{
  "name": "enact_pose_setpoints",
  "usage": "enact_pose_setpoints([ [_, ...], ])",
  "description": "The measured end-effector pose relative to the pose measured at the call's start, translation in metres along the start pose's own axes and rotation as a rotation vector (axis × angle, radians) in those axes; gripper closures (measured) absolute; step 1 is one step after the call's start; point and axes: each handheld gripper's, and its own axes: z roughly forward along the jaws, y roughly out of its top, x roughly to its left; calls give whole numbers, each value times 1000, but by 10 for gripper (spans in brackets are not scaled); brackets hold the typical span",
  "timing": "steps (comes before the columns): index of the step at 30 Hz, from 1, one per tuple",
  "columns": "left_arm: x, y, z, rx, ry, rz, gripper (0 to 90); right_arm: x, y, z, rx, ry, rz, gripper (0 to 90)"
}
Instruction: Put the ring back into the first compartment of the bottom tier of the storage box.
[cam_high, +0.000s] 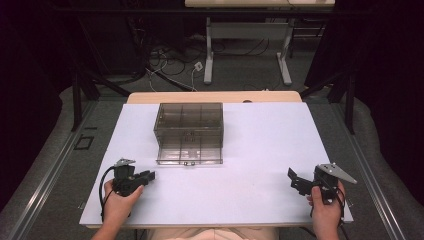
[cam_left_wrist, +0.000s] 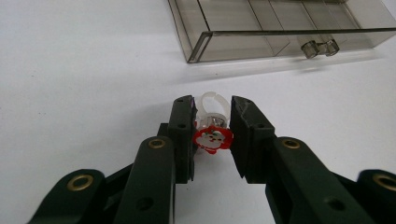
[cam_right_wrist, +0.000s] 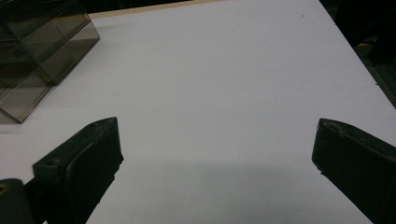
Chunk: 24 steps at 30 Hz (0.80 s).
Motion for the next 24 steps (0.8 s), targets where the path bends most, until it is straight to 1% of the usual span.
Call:
enact_pose_setpoints([
  [5, 2, 0, -3, -8, 0, 1, 711, 0, 0, 0, 6, 3, 1, 12],
  [6, 2, 0, -3, -17, 4, 0, 711, 0, 0, 0, 6, 0, 0, 12],
  [7, 2, 0, -4, -21, 3, -5, 711, 0, 0, -1, 6, -1, -14, 12],
  [9, 2, 0, -5, -25, 3, -1, 711, 0, 0, -1, 5, -2, -18, 12],
  [12, 3, 0, -7, -34, 4, -4, 711, 1, 0, 0, 6, 3, -17, 12],
  [13, 3, 0, -9, -40, 7, 0, 711, 1, 0, 0, 4, 0, -16, 12],
  [17, 3, 0, -11, -67, 10, -10, 711, 1, 0, 0, 5, 3, -6, 12],
  [18, 3, 0, -12, -67, 9, -10, 711, 1, 0, 1, -12, -5, -7, 12],
  [20, 4, 0, -13, -76, 12, -10, 711, 0, 0, 1, -7, -5, -9, 13],
  [21, 4, 0, -13, -84, 13, -11, 711, 0, 0, 0, 9, 3, -9, 13],
  [22, 4, 1, -14, -81, 11, -10, 711, 1, 0, 1, -11, -13, -11, 13],
  [23, 4, 0, -15, -94, 15, -12, 711, 1, 0, 0, 4, -4, -20, 12],
  [24, 4, 0, -15, -94, 15, -12, 711, 1, 0, 0, 4, -4, -20, 12],
])
